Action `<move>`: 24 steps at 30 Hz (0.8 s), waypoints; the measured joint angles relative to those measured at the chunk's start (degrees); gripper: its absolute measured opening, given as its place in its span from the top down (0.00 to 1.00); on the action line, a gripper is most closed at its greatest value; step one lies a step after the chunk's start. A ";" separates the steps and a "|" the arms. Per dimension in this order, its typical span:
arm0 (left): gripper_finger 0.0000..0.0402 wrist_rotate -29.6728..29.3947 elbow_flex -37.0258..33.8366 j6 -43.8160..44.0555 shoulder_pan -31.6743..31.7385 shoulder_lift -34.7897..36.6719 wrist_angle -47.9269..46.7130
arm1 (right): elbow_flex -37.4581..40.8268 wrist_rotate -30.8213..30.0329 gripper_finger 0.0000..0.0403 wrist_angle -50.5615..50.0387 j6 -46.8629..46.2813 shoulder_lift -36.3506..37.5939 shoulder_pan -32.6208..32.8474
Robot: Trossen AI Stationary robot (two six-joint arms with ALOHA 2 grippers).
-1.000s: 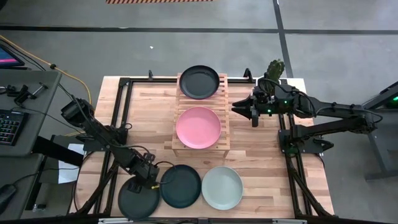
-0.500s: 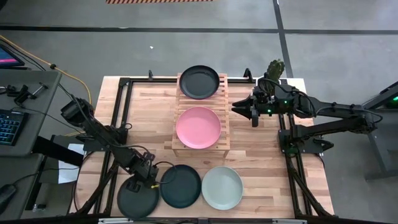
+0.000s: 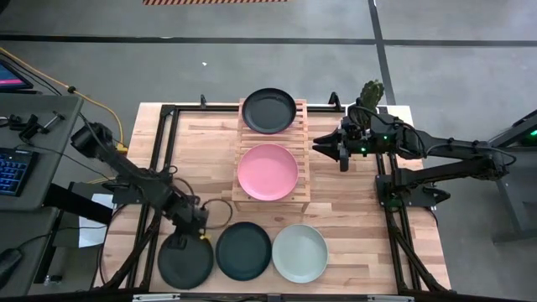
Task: Place and stack plates onto a shelf
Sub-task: Stack the left black plate on top of the light pink plate on the shelf
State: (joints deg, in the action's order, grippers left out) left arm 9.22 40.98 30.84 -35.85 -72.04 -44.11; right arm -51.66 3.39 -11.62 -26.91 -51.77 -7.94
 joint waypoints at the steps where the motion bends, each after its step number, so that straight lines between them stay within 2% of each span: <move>1: 1.00 0.77 0.14 0.94 0.47 1.65 -0.46 | 0.00 0.01 0.68 0.00 0.20 0.00 -0.01; 9: 1.00 8.54 4.41 10.49 4.03 12.50 -3.27 | 0.04 0.01 0.68 -0.02 0.39 0.00 0.00; 16: 1.00 16.78 12.63 26.76 8.92 14.96 -0.03 | 0.04 0.01 0.68 0.00 0.39 0.00 -0.01; 20: 1.00 14.62 17.19 30.94 11.72 14.74 8.96 | 0.04 -0.01 0.68 0.00 0.39 0.00 -0.01; 24: 1.00 6.95 21.51 31.51 16.90 14.20 15.55 | 0.04 0.01 0.68 0.02 0.39 0.00 0.01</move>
State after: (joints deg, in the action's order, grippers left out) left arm 16.18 62.48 62.35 -18.94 -57.83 -28.55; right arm -51.62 3.40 -11.60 -26.52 -51.77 -7.92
